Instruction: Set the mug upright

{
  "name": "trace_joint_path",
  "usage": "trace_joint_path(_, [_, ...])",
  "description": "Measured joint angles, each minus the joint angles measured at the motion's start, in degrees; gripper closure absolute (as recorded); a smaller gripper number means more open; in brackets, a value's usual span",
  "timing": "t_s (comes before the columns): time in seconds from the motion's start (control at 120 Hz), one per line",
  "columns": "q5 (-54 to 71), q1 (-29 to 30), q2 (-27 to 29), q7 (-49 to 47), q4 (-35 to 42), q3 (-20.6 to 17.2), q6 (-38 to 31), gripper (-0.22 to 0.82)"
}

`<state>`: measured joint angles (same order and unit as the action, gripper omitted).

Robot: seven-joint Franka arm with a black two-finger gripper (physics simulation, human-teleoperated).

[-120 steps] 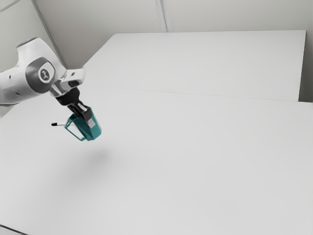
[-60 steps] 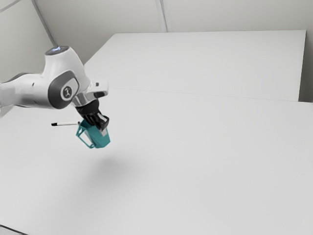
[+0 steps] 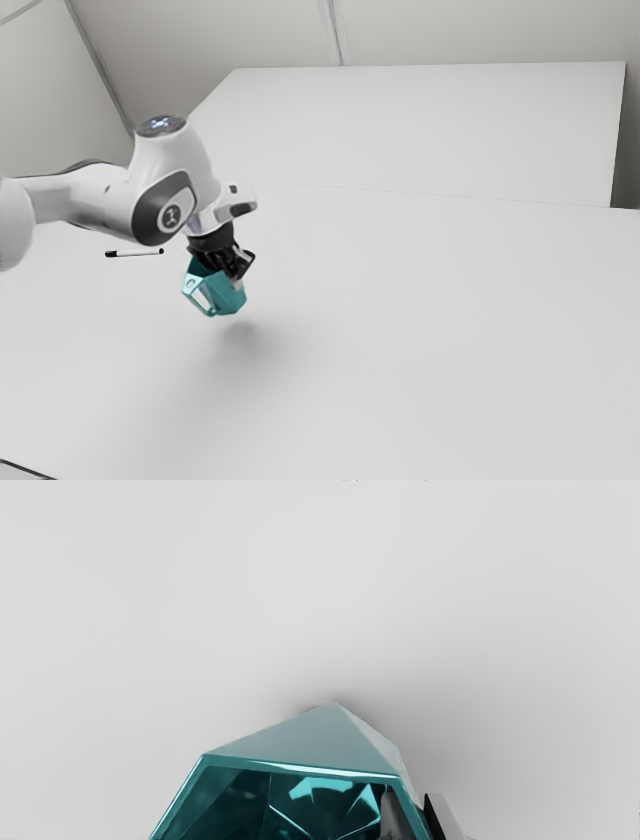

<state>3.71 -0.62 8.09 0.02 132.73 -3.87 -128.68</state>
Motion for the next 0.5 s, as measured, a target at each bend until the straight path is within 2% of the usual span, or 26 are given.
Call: trace_joint_path(0.5, [1.46,-0.57,-3.05,-9.85,1.56,-1.64,-2.28,0.78])
